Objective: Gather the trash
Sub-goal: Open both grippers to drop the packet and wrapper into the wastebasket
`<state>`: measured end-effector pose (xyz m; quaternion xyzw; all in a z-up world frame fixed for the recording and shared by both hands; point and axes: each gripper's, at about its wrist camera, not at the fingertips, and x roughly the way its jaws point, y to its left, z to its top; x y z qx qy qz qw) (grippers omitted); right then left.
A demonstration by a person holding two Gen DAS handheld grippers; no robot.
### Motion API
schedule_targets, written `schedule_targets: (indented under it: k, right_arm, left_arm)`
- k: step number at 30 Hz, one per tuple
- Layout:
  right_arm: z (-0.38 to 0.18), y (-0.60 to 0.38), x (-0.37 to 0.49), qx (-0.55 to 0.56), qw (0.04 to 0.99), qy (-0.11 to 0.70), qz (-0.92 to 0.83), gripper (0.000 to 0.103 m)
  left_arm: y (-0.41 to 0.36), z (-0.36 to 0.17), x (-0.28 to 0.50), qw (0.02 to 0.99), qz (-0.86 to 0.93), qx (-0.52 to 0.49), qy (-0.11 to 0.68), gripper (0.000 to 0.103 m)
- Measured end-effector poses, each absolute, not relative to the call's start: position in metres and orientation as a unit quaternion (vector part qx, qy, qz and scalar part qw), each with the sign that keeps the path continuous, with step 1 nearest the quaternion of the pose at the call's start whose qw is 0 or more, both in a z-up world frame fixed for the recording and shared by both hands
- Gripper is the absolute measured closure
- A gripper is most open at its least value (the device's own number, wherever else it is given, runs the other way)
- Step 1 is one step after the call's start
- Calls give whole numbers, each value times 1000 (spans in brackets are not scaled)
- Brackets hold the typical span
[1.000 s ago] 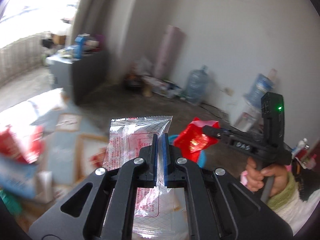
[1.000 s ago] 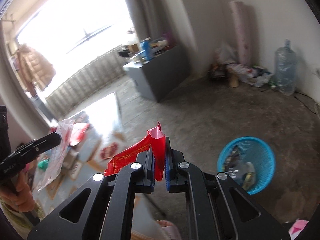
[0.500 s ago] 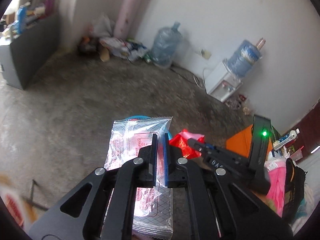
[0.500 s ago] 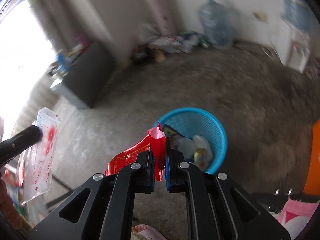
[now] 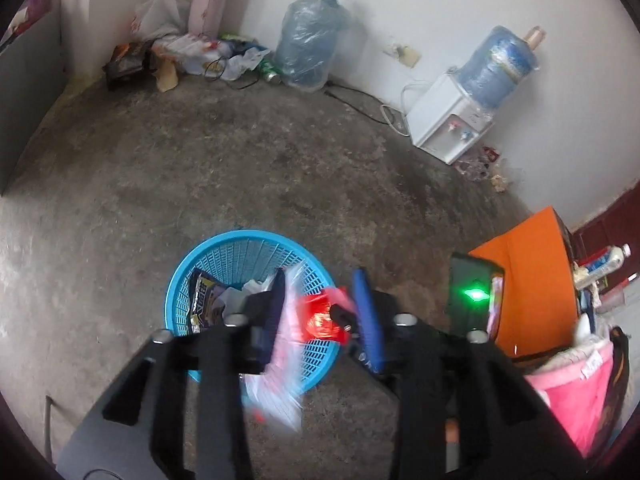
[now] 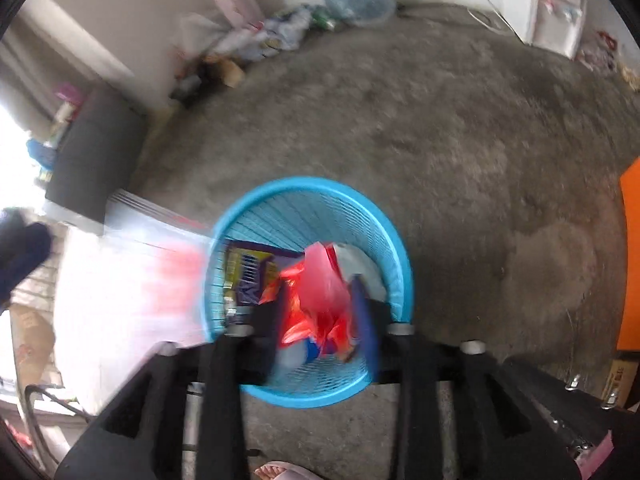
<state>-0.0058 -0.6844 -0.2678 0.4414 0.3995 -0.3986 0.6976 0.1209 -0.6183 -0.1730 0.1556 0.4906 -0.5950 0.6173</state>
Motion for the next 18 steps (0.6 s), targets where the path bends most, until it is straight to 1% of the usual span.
schedule_targets:
  k: [3,5,10,12,15,18]
  right_arm:
    - [-279,-685,-12,450,692,396,-402,56]
    - [-281,-682,-17,456,694,387,-400,48]
    - [-268,-678,-18,449,704,375,-402,47]
    - [-257,-676,-16,444,713,366,-400,46]
    - [-233,-669,-10,426,735,352,-393,42]
    - [-205,-658,0,402,765,334,-375,37]
  left_arm:
    - [-618,-176,121,616,-593,148,497,64]
    - [-615,-173,124,620,-592,149,492,62]
    - [-599,-150,129,634,-595,132,477,55]
    - [-588,-135,130,642,-596,126,465,50]
    - [-562,-107,129,660,-596,116,443,42]
    - [-528,-81,130,684,-583,107,425,37]
